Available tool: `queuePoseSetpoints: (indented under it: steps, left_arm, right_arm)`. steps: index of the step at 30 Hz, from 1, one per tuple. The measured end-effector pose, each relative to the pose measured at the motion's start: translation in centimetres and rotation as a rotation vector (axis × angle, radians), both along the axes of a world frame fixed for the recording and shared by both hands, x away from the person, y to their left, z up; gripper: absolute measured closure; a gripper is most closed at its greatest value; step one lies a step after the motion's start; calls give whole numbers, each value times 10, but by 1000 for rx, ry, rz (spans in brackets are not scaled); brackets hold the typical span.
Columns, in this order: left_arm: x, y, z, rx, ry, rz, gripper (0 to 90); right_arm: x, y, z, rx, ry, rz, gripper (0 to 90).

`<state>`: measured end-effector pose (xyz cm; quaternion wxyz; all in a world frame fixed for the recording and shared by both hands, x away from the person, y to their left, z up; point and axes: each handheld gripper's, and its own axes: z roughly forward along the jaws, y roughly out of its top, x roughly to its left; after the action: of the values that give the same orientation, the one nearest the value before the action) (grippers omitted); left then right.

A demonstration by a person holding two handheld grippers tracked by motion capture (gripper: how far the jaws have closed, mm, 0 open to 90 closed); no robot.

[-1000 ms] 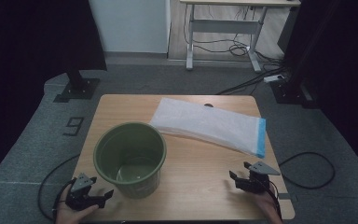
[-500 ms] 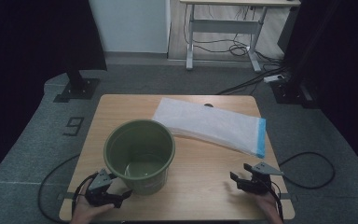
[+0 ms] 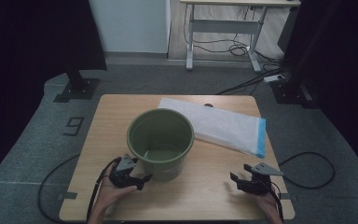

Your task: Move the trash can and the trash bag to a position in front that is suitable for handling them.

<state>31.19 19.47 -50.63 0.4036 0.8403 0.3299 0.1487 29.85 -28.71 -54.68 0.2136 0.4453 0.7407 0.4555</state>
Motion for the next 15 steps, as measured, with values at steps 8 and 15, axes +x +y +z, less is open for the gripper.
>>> queuePoseSetpoints:
  steps: [8,15]
  left_arm:
    - [23,-22,1,16,-4,1,128]
    - [38,-35,3,21,12,-8,130]
  right_arm:
    - [0,-1,0,-3,-1,3,233]
    - [0,0,0,-13,0,10,233]
